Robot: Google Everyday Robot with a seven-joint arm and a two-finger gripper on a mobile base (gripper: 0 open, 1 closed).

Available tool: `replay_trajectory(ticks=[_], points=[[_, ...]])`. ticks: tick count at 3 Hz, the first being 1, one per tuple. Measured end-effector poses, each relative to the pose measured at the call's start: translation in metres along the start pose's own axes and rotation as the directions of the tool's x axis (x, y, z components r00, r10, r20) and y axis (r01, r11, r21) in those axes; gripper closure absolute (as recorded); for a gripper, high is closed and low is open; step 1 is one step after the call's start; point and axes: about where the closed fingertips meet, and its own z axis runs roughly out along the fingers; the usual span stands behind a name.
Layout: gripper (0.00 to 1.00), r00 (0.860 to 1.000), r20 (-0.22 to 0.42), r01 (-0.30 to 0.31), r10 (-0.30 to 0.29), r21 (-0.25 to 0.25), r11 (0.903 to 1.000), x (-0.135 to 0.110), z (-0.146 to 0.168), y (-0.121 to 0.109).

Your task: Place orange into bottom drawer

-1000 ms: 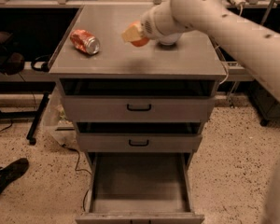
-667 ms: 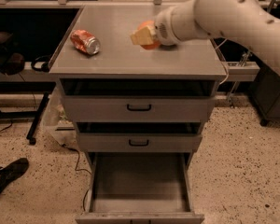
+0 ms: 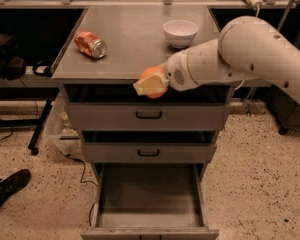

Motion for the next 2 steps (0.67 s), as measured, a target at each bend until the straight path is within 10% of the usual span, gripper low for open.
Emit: replay_trajectory(ticks=[1,2], points=[[1.00,0.995,-0.102,0.001,-0.018,-0.162,0.9869,0.055,0.057,0.036],[1.00,0.977,-0.213,-0.029,-0.017,-0.208,0.9778,0.106,0.115,0.059]])
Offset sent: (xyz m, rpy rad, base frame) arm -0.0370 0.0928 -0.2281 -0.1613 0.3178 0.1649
